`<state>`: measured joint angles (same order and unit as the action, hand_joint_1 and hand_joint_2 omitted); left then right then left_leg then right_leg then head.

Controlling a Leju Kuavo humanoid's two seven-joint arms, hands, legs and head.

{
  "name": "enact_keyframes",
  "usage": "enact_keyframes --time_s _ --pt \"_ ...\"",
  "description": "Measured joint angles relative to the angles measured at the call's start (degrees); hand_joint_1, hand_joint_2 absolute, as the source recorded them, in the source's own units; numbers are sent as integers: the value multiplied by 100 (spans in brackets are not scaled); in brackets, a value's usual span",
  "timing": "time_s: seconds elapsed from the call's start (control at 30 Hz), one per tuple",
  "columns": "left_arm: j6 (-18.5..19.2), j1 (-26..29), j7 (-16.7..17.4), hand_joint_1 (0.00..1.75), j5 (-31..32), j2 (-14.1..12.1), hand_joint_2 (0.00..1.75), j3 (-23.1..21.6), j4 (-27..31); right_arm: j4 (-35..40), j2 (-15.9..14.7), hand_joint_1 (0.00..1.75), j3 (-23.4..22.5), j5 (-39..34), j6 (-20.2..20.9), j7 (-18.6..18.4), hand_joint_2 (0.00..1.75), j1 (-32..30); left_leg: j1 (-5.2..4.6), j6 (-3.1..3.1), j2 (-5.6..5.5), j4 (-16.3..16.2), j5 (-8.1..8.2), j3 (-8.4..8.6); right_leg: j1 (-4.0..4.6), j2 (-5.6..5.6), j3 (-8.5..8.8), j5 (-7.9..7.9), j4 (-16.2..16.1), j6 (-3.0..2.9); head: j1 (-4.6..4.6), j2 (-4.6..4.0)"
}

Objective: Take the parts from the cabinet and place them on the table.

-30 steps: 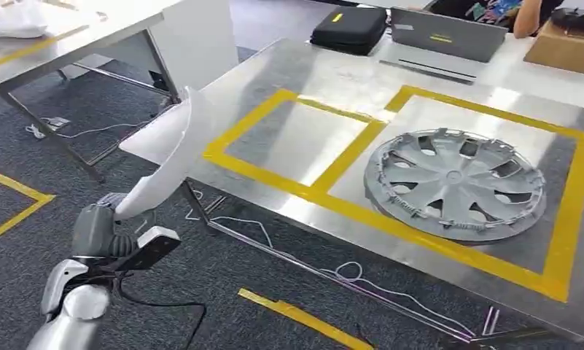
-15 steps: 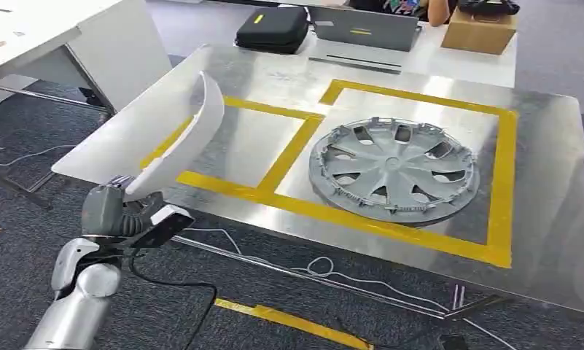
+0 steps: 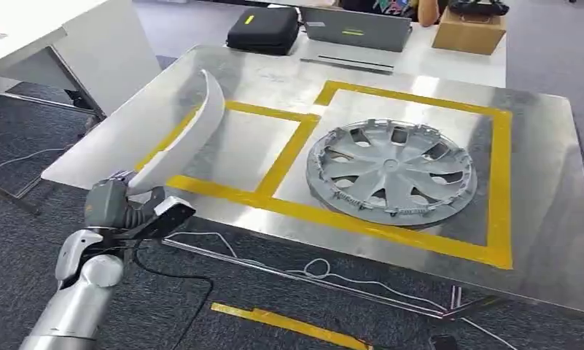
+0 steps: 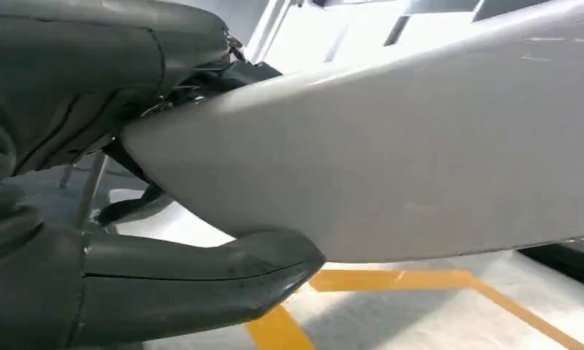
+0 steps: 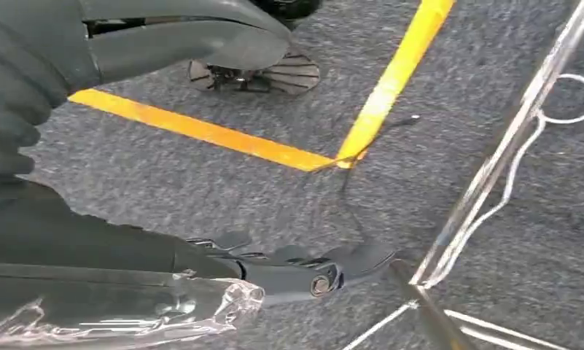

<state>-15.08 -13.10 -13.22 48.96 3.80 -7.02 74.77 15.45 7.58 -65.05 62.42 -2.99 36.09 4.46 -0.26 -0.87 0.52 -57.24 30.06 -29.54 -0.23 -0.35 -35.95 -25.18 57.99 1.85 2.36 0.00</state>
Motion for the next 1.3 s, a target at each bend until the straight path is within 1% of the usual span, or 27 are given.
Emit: enact_keyframes --time_s 0.1,0.17,0.2,0.27,0.3,0.33,0.37,0.43,0.47,0.5,0.53,0.6,0.67,0.73,0.8,0.83,0.87,0.93,0.97,1.0,1.03,1.07,1.1,1.13,1.17,1.23,1.3 --pt "-2 -5 0 175 15 7 175 -2 -24 -2 0 0 0 2 0 -9 175 -13 20 81 29 54 32 36 26 29 -10 -55 20 -104 -6 0" --pt "-11 -24 4 175 24 11 175 -2 -24 -2 0 0 2 4 0 -7 175 -22 33 146 -4 -136 139 32 -13 44 133 -96 -53 -191 -55 0" --pt "-15 -47 13 175 44 7 175 -2 -33 -2 0 0 2 18 0 -9 175 -17 36 161 -8 -572 316 -203 -12 45 180 -132 -54 -231 -74 0" --pt "-17 -35 66 175 85 -9 175 0 -72 -2 -2 0 2 22 0 -9 175 -1 46 181 -9 -1517 623 -787 -1 67 251 -205 -53 -255 -68 0" --pt "-17 -24 94 175 101 -9 175 0 -107 -2 -2 0 2 28 2 -11 175 -4 50 183 -9 -1833 632 -1050 5 89 298 -249 -51 -253 -72 0" --pt "-17 -21 107 175 140 -9 175 0 -140 -2 -2 0 2 35 2 -20 175 -16 51 178 -9 -1822 469 -1144 7 106 358 -290 -51 -249 -68 0" --pt "-17 -24 116 175 166 -9 175 0 -166 -2 0 0 4 35 2 -28 175 -28 50 162 -9 -1592 187 -1111 8 122 427 -338 -51 -242 -72 0" --pt "-20 -49 144 175 208 -15 175 2 -201 -4 0 0 9 42 0 -28 175 -29 45 106 -14 -705 -512 -817 9 149 585 -438 -53 -219 -72 0" --pt "-20 -75 168 175 227 -28 175 2 -223 -9 2 0 15 48 0 -31 175 -31 31 62 -32 -364 -662 -671 0 158 570 -494 -70 -195 -72 0" --pt "-20 -106 199 175 267 -31 175 2 -256 -22 2 0 15 52 0 -35 175 -7 5 43 -39 -244 -561 -600 29 168 647 -539 -59 -140 -65 0" --pt "-20 -146 216 175 275 -28 175 0 -265 -22 2 0 17 52 -2 -42 175 -3 -1 19 -34 -119 -451 -558 12 161 613 -535 -69 -115 -94 0" --pt "-26 -171 242 175 321 -22 175 0 -291 -28 2 0 35 63 0 -46 175 4 -14 -43 -38 -55 -437 -553 10 140 652 -476 -85 -35 -81 0" --pt "-42 -197 267 175 350 -28 175 20 -310 -31 2 0 50 68 -4 -50 175 4 34 -102 -38 5 -438 -413 10 103 584 -587 83 15 -70 0" --pt "-55 -248 284 175 365 -11 175 26 -348 -46 4 0 63 72 -7 -52 175 21 31 -158 -36 5 -382 -367 -13 93 113 -813 883 30 -55 0" --pt "-65 -240 284 175 393 -7 175 24 -400 -46 4 0 66 72 -9 -55 175 6 22 -155 -37 4 -308 -314 -29 93 -453 -1096 1646 78 -57 0" --pt "-76 -227 291 175 437 -9 175 26 -431 -48 2 0 66 72 -9 -55 175 -5 22 -149 -39 3 -271 -271 -37 92 -589 -1029 1695 91 -55 0" --pt "-87 -225 304 175 510 -11 175 26 -459 -48 2 0 66 72 -9 -55 175 -14 24 -137 -42 3 -230 -218 -45 87 -590 -813 1505 108 -61 0" --pt "-120 -229 345 175 669 -17 175 26 -505 -48 2 0 66 77 -7 -57 175 -17 35 -96 -42 3 -124 -62 -55 64 -279 -106 572 112 -59 0" --pt "-135 -236 371 175 756 -22 175 26 -522 -48 2 0 68 81 -4 -57 175 -19 40 -71 -37 3 -74 1 -59 44 -143 133 185 98 -55 0" --pt "-153 -278 422 175 853 -42 175 26 -579 -59 4 0 68 85 2 -70 175 -8 27 -32 -30 8 -47 17 -11 21 -135 -42 135 76 -59 0" --pt "-168 -308 470 175 944 -48 175 24 -610 -70 4 0 77 90 4 -72 175 12 14 3 -30 -27 -38 -38 -1 13 -101 -79 53 -16 -56 0" --pt "-170 -308 515 175 1020 -67 175 24 -627 -74 4 0 87 98 7 -81 175 -6 8 23 -23 -21 -25 -50 -7 25 -99 18 65 -81 -72 0" --pt "-173 -305 571 175 1126 -79 175 24 -658 -76 4 0 92 103 7 -83 175 -23 8 30 -30 -28 32 -52 -32 23 -90 53 51 -63 -87 0" --pt "-173 -319 654 175 1257 -124 175 24 -704 -87 26 0 98 116 9 -85 175 -31 7 -36 -30 -5 13 -26 -30 30 -95 51 56 -1 -90 0" --pt "-173 -348 772 175 1450 -147 175 20 -772 -87 26 0 103 127 11 -94 175 -28 6 -77 -29 -4 1 -32 -30 46 -99 52 55 -5 -94 0" --pt "-153 -400 938 175 1763 -182 175 13 -901 -87 26 0 107 138 11 -98 175 12 5 -79 -28 -5 -28 -13 -27 87 -91 32 54 -22 -98 0" --pt "-92 -539 1146 175 2118 -258 175 -15 -1098 -92 26 0 155 155 26 -118 175 48 6 -84 -28 18 -22 13 -24 107 -82 -3 56 -76 -94 0"
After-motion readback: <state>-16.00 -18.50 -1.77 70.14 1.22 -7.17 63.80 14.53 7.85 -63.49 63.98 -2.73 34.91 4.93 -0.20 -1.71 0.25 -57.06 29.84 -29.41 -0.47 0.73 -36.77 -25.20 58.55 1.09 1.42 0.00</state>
